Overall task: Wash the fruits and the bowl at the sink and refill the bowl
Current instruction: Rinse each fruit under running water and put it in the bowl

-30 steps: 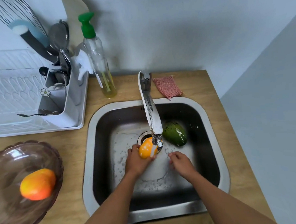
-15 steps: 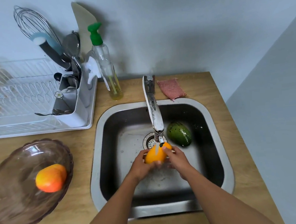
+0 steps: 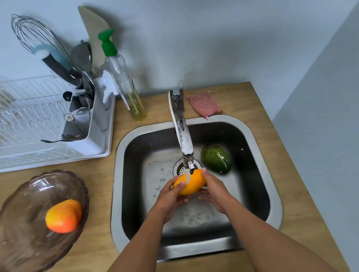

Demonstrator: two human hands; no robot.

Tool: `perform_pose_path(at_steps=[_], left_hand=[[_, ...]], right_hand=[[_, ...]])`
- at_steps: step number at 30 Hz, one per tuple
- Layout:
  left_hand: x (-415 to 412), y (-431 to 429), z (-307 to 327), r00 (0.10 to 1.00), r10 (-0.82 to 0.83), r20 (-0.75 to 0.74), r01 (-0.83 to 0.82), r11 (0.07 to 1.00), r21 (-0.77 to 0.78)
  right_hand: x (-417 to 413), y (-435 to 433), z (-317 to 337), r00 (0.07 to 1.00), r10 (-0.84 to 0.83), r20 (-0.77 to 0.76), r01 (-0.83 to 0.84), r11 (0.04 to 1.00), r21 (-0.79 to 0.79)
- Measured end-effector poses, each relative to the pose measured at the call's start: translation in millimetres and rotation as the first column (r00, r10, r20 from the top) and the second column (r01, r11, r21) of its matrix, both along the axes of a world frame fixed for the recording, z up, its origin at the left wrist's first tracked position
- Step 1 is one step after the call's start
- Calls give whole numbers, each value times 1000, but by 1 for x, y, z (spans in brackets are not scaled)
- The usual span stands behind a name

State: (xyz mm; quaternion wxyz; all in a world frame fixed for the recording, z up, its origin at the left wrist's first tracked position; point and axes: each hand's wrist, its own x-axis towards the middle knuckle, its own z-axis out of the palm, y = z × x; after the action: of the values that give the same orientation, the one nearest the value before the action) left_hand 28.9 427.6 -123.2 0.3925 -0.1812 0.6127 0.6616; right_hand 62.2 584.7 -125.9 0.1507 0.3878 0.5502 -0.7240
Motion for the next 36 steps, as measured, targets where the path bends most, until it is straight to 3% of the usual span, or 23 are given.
perform_pose_path(at_steps=[4,7,12,14,16,22,25,29,31,34,36], left_hand=[[-4,7,6,996,-6,-86,5,1000,-18],[-6,15,10,990,138,13,-138,990,-5],[-5,21,4,992,79,95,-69,992,-103],[-7,21,0,998,69,12,-66,982,-174],[-10,19,-3,998,56,-41,-63,973,-221],[-7,20,5,1000,-9,3,9,996,-92],[-8,22,6,996,88,10,-87,993,-82],[-10,24,8,997,71,11,-70,992,-101],[-13,23,6,996,82,-30,-86,986,-144],[-15,19,10,995,93,-46,-98,990,-98],[-15,16,11,996,84,-24,-86,993,-80]], right_hand=[[4,3,-2,998,-15,53,16,1000,-24],[6,4,-8,998,-63,-17,63,998,20],[9,5,-10,997,-5,-83,-5,992,-129],[13,6,-10,982,184,-37,-185,982,-28],[17,6,-5,965,260,17,-261,965,38],[15,4,4,979,200,48,-199,980,-32],[14,1,0,989,142,-47,-137,986,93],[13,-5,3,968,220,-119,-187,953,239],[14,-8,3,971,197,-136,-172,969,176],[15,-5,5,987,110,-120,-108,994,20],[17,-1,8,985,131,-113,-132,991,-2]])
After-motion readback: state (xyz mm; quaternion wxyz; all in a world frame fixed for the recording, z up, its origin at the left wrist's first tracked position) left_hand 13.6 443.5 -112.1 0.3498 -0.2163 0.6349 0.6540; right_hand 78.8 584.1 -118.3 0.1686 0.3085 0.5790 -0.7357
